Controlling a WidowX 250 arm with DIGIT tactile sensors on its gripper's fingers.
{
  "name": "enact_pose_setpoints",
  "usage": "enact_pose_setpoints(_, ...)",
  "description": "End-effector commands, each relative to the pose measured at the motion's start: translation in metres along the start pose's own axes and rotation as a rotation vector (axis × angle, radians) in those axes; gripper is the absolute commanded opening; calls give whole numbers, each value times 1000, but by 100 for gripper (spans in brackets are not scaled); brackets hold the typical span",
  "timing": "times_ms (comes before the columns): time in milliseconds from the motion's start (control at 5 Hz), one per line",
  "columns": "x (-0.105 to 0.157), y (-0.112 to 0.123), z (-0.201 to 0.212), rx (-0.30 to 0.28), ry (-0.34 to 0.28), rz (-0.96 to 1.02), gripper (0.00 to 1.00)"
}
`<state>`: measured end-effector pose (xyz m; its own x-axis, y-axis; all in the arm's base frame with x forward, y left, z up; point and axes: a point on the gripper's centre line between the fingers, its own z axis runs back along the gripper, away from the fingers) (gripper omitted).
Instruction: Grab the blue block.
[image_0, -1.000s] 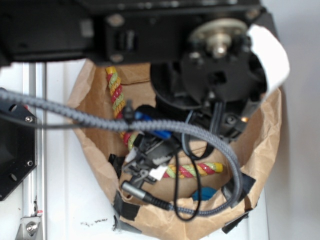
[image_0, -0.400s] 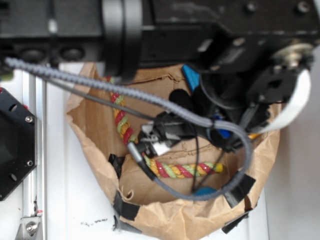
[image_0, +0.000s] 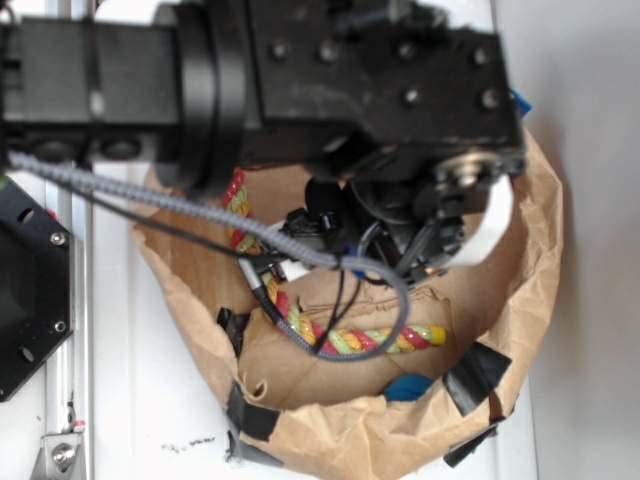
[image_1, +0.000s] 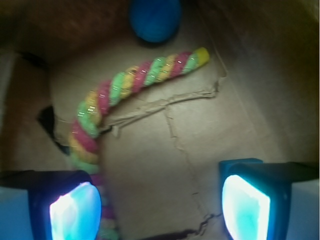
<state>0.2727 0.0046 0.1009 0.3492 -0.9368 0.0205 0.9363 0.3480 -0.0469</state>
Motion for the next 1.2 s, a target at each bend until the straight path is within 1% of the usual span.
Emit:
enact_pose_setpoints(0,-2,11,12,67,-65,-47,100)
enact_pose_setpoints(200,-5,15,13,60,-84,-48,100)
enact_pose_setpoints(400,-9,15,12,56,-77,-45,100)
enact_pose_setpoints(600,-21,16,8,44,-75,-9,100)
enact_pose_setpoints(800,-30,22,4,49,-73,-14,100)
enact_pose_setpoints(1000,-30,22,4,49,-73,-14,100)
